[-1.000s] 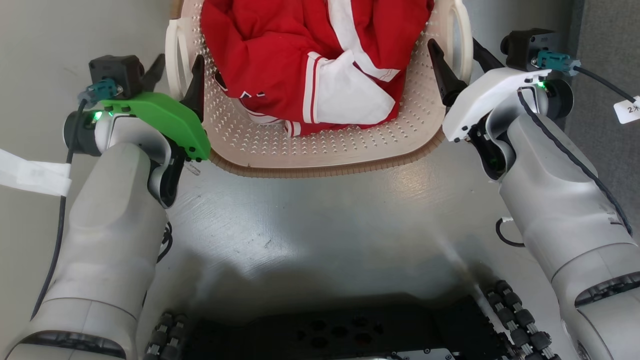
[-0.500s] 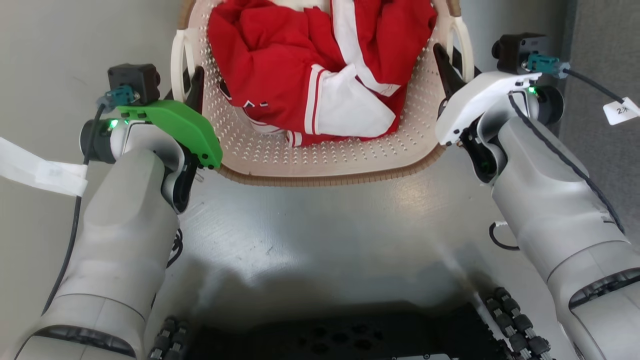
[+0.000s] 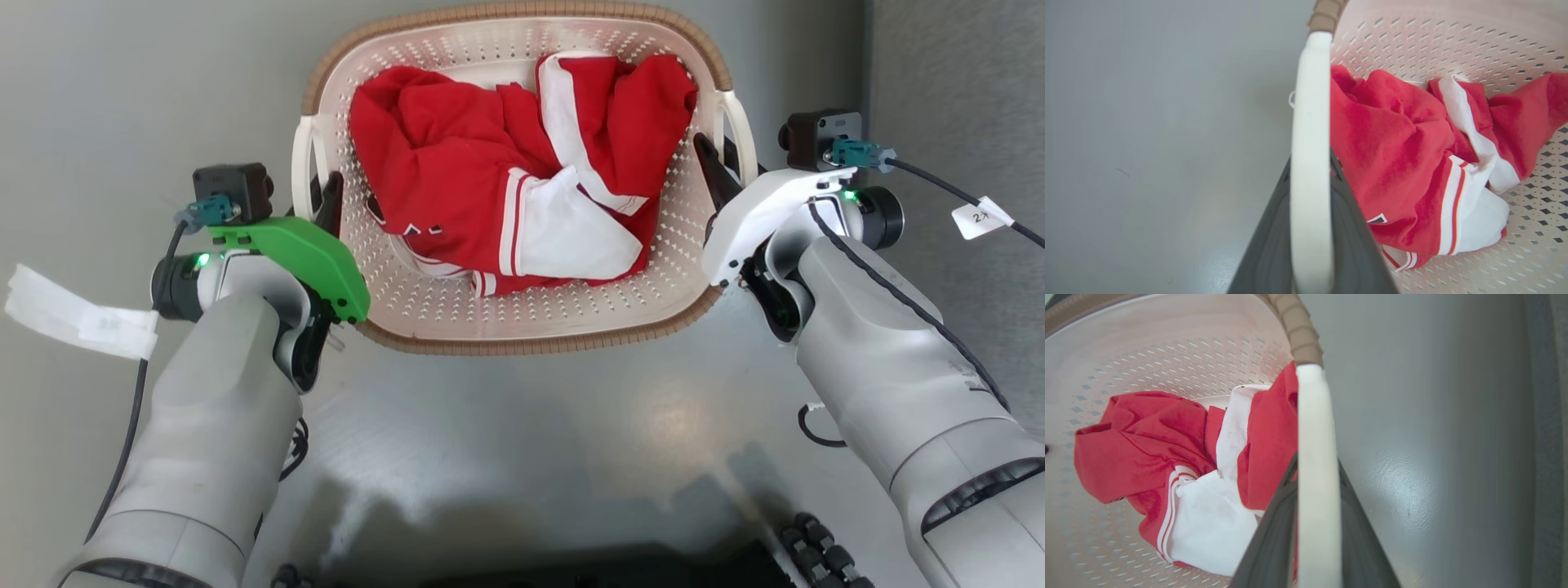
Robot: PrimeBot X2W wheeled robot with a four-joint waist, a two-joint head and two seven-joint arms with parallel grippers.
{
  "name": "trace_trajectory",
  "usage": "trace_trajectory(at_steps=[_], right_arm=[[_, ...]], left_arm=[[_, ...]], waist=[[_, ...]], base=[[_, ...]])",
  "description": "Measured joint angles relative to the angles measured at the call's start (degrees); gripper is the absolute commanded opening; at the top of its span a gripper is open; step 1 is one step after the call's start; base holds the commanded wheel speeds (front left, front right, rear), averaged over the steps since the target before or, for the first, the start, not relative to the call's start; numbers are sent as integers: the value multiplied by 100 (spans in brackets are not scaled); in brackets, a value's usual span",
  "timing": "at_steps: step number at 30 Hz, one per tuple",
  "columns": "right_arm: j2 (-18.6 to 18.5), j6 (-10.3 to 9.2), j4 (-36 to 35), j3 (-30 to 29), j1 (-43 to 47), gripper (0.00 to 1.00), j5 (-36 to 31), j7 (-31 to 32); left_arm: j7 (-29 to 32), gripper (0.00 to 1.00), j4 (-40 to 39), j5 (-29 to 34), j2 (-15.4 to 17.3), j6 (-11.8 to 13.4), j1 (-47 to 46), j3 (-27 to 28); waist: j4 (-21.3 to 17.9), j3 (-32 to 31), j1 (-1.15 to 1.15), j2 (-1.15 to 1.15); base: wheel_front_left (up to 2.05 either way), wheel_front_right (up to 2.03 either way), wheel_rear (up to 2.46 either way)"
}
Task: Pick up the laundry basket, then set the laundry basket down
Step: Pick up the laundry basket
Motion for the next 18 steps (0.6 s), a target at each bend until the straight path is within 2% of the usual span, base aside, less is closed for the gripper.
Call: trace_trajectory(at_steps=[18], right_arm=[[60, 0, 192, 480, 622, 0, 603, 281]], left_arm=[[169, 0, 407, -425, -38, -23, 627, -270]], waist=[[-146, -1299, 0, 0]], base=[[0, 0, 0]])
